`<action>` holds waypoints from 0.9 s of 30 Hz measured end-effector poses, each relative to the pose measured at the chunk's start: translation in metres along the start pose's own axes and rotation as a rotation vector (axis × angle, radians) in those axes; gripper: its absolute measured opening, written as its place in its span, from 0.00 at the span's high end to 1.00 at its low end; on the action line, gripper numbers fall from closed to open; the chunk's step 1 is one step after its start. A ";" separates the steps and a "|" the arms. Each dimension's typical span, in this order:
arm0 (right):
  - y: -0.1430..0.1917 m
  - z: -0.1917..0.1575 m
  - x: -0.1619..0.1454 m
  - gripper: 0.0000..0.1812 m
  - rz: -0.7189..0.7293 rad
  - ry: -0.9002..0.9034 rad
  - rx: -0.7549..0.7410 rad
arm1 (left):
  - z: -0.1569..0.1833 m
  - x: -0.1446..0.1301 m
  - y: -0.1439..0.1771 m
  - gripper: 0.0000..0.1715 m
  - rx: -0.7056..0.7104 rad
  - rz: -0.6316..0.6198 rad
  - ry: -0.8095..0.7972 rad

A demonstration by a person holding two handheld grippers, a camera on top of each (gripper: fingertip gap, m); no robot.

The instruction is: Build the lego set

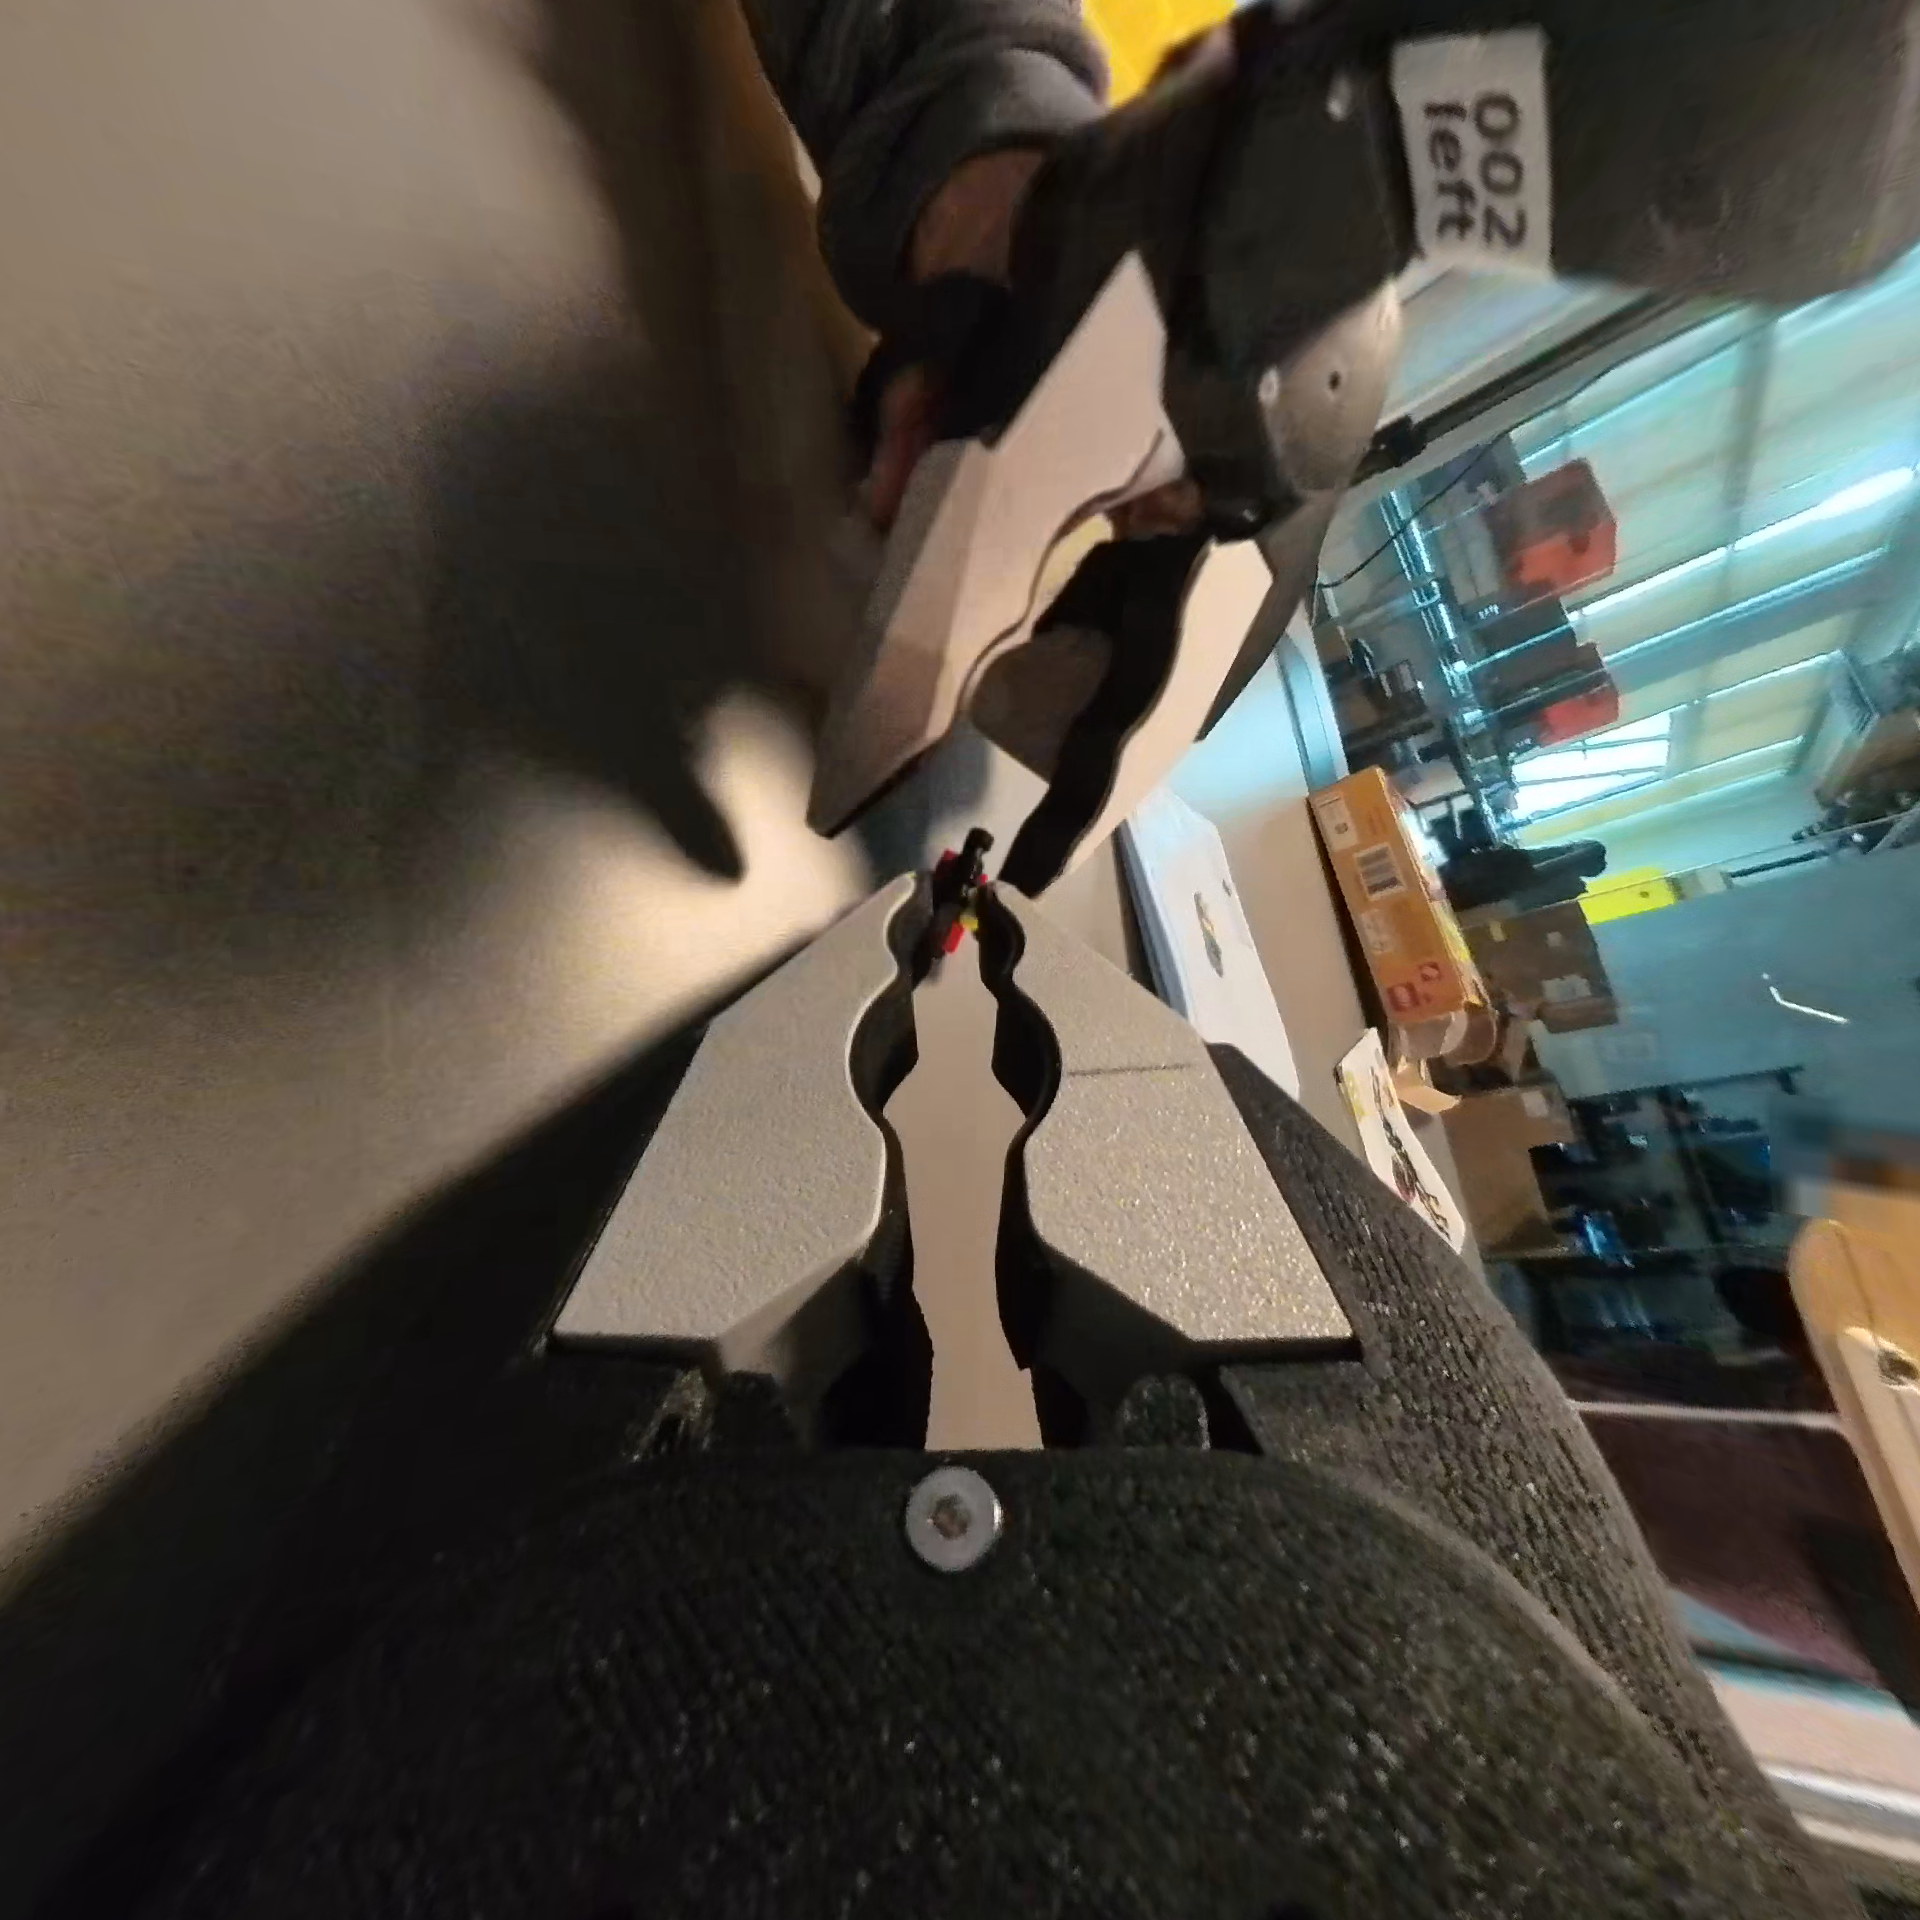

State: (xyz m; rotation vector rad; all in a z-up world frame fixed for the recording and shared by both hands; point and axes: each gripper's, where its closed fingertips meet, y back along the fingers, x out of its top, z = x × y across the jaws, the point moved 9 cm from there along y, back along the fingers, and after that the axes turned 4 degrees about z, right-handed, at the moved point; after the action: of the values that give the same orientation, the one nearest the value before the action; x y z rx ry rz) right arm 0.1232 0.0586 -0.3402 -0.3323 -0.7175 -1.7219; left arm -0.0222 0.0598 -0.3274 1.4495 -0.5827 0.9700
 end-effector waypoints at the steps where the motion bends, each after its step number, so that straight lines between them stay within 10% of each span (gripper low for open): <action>1: 0.001 0.001 0.000 0.96 0.009 -0.003 -0.001 | 0.002 0.000 0.000 0.74 0.056 -0.004 -0.102; 5: 0.004 0.001 0.002 0.97 0.050 -0.007 0.003 | 0.016 -0.001 -0.003 0.77 0.179 0.009 -0.399; 11: 0.009 0.005 0.006 0.96 0.120 -0.055 0.004 | 0.017 0.000 -0.001 0.93 0.191 0.055 -0.437; 27: 0.014 0.011 0.007 0.97 0.145 -0.138 -0.009 | 0.028 0.001 -0.002 0.95 0.383 0.076 -0.710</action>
State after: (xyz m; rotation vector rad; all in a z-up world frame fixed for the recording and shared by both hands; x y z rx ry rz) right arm 0.1330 0.0584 -0.3235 -0.5019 -0.7669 -1.5766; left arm -0.0142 0.0334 -0.3247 2.1484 -1.0060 0.6214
